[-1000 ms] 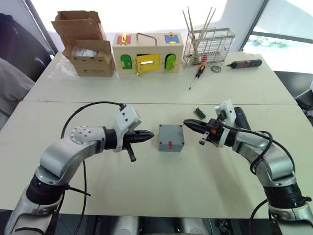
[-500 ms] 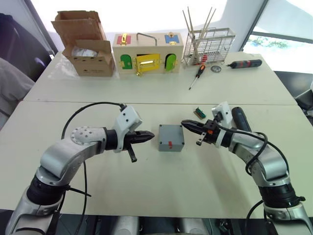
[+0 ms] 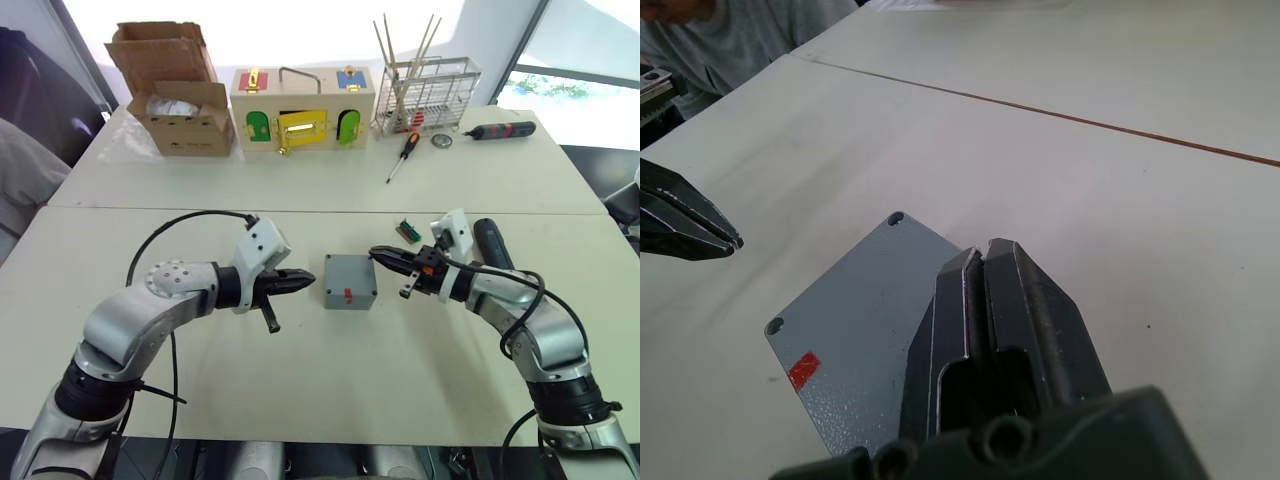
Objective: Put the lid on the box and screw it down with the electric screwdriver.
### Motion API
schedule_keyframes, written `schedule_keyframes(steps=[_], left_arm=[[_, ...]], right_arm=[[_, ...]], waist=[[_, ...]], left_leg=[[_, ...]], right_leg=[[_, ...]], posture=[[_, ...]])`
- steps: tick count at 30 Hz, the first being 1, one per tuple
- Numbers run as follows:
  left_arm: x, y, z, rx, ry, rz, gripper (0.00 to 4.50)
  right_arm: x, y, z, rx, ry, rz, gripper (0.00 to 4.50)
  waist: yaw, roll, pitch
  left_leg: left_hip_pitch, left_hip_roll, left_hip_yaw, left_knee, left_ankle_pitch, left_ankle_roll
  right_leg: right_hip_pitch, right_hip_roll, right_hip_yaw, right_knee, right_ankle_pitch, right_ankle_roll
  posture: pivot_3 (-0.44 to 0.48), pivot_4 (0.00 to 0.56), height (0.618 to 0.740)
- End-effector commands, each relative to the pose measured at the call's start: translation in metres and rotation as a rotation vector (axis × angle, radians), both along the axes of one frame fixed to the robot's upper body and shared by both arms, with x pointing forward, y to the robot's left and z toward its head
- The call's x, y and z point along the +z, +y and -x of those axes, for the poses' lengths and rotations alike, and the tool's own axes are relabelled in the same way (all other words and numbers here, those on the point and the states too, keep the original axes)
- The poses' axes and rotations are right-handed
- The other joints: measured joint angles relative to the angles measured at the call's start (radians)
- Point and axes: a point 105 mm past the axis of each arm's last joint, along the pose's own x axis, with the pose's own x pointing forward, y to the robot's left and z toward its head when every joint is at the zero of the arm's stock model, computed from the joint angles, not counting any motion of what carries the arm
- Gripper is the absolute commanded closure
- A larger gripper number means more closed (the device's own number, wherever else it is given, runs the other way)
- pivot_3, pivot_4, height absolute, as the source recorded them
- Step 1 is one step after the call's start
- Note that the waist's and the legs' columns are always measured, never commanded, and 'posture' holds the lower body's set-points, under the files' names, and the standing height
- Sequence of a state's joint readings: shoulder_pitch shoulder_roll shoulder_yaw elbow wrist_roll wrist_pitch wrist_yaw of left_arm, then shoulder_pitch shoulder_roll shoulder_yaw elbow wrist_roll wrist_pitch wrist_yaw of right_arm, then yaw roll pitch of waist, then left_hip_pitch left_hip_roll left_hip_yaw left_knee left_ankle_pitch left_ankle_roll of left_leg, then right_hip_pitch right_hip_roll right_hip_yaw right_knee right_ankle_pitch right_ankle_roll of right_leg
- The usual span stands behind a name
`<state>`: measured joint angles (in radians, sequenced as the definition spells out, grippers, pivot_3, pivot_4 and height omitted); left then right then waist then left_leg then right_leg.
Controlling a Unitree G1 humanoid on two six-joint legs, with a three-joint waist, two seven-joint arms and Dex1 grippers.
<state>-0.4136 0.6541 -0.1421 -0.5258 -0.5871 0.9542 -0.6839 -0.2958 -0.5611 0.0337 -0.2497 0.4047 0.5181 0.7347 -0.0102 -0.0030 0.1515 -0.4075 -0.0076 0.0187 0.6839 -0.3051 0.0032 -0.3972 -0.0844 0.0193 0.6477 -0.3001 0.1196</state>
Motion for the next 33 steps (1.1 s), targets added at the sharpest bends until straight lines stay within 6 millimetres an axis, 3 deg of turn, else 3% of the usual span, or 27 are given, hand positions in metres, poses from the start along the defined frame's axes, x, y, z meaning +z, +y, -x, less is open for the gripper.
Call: schedule_keyframes(steps=[1, 18, 21, 27, 28, 30, 33], left_arm=[[0.007, -0.004, 0.002, -0.015, -0.044, 0.009, 4.50], [0.007, -0.005, 0.001, -0.010, -0.052, 0.012, 4.50], [0.007, -0.005, 0.001, -0.009, -0.053, 0.011, 4.50], [0.007, -0.005, -0.001, -0.004, -0.061, 0.012, 4.50], [0.007, -0.005, -0.001, -0.005, -0.060, 0.014, 4.50], [0.006, -0.008, -0.001, -0.013, -0.061, 0.020, 4.50], [0.013, -0.015, 0.000, -0.043, -0.075, 0.054, 4.50]], right_arm=[[0.006, 0.001, 0.001, 0.003, -0.030, -0.002, 4.47], [0.006, 0.007, -0.005, 0.015, -0.032, 0.007, 4.47], [0.009, 0.004, -0.007, 0.004, -0.046, 0.019, 3.58], [0.033, -0.008, -0.006, -0.023, -0.020, -0.076, 0.66], [0.034, -0.011, -0.004, -0.019, -0.016, -0.063, 0.38], [0.036, -0.020, 0.000, -0.027, 0.002, -0.052, 0.38], [0.058, -0.049, -0.005, -0.133, 0.057, -0.133, 0.38]], waist=[[0.000, 0.000, 0.000], [-0.001, 0.000, 0.000], [0.000, 0.000, 0.000], [0.000, 0.000, 0.000], [0.000, 0.000, 0.000], [0.002, 0.000, 0.000], [0.002, 0.000, 0.000]], left_leg=[[0.000, 0.000, 0.000, 0.000, 0.000, 0.000], [0.000, 0.000, 0.000, 0.000, 0.000, 0.000], [0.000, 0.000, 0.000, 0.000, 0.001, -0.001], [0.000, 0.000, 0.000, 0.000, 0.001, -0.001], [0.000, 0.000, 0.000, 0.000, 0.000, -0.001], [0.000, 0.000, 0.000, 0.000, 0.000, -0.001], [0.000, 0.000, 0.000, 0.000, -0.001, 0.001]], right_leg=[[0.000, 0.000, 0.000, 0.000, 0.000, 0.000], [0.000, 0.000, 0.000, 0.000, 0.000, 0.000], [0.000, 0.000, 0.000, 0.000, 0.000, 0.000], [0.000, 0.000, 0.000, 0.000, 0.000, 0.000], [0.000, 0.000, 0.000, 0.000, 0.000, 0.000], [0.000, 0.000, 0.000, 0.000, 0.000, 0.000], [0.000, -0.001, 0.000, 0.000, 0.000, 0.000]], posture=[[0.000, 0.150, 0.740], [0.000, 0.150, 0.740], [0.000, 0.150, 0.740], [0.000, 0.150, 0.740], [0.000, 0.150, 0.740], [0.000, 0.150, 0.740], [0.000, 0.150, 0.740]])
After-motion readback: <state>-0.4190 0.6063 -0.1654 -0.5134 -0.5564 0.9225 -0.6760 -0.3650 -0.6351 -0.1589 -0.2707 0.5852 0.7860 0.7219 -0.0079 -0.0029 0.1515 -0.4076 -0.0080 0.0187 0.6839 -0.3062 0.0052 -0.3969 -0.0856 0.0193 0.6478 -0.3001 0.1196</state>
